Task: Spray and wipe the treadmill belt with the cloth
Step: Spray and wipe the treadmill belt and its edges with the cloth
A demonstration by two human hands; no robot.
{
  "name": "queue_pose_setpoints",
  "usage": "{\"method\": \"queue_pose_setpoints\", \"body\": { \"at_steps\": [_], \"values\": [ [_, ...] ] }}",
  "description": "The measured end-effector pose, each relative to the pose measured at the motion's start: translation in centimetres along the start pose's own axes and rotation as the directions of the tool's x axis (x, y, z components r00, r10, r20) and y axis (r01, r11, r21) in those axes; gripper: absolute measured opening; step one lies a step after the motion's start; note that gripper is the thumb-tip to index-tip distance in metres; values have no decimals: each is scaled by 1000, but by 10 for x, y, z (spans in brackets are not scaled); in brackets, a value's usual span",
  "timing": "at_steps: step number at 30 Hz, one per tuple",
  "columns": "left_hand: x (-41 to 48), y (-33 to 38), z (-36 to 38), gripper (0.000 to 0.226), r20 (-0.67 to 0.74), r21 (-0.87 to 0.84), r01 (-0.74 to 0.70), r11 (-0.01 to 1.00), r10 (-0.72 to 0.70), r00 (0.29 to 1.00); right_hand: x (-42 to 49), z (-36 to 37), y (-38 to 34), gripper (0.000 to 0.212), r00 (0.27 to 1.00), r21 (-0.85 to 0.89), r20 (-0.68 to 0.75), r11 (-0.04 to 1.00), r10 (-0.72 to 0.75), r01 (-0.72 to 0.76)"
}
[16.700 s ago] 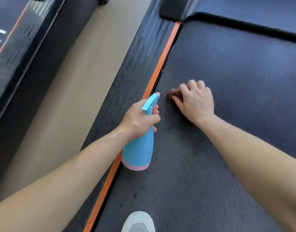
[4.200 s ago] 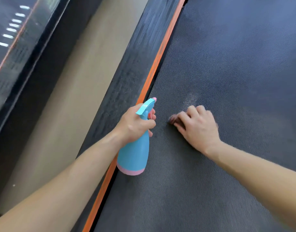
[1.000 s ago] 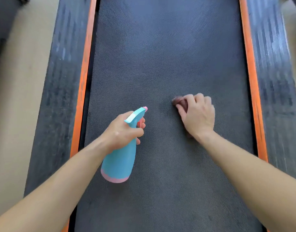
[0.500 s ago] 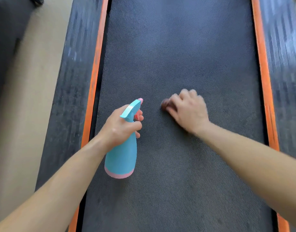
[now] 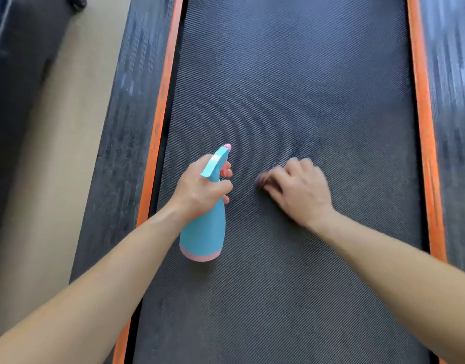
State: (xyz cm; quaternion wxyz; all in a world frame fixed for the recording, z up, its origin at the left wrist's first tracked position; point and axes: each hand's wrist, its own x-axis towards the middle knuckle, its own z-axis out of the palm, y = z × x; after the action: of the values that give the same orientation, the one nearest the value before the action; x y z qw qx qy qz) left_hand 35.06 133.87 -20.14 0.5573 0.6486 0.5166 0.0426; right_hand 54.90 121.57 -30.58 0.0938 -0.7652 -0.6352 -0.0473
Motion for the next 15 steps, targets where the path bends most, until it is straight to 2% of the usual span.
{"method": "queue_pose_setpoints", "body": {
  "at_steps": [2, 4, 6, 9, 11, 12, 13, 15],
  "values": [
    [1, 1, 3, 52, 7, 24, 5, 1000, -5, 1000, 24, -3, 19, 37, 989, -36, -4, 988, 149, -149],
    [3, 3, 4, 51, 2, 41, -3, 999, 3, 1000, 21, -3, 18, 37, 986, -55, 2, 984, 168, -168],
    [4, 4, 3, 49, -14, 39, -10, 999, 10, 1000, -7, -5, -2, 36, 994, -38, -18, 993, 112, -113],
    [3, 2, 6, 31, -35, 68, -14, 998, 17, 999, -59, -7, -27, 33, 995, 62, 16, 993, -101, 99],
    [2, -3, 11, 31, -47, 112, -23, 993, 28, 999, -67, -6, -24, 32, 980, 73, 42, 979, -195, 192],
    [1, -6, 13, 35, -50, 125, -24, 992, 30, 998, -61, -6, -19, 33, 979, 74, 52, 978, -197, 193],
    [-1, -8, 13, 38, -56, 131, -29, 991, 36, 998, -51, -5, -14, 34, 985, 69, 51, 985, -163, 159],
    [-2, -13, 12, 42, -58, 132, -51, 990, 59, 997, -23, -3, -2, 36, 1000, 41, 9, 999, 8, -8]
  ]
}}
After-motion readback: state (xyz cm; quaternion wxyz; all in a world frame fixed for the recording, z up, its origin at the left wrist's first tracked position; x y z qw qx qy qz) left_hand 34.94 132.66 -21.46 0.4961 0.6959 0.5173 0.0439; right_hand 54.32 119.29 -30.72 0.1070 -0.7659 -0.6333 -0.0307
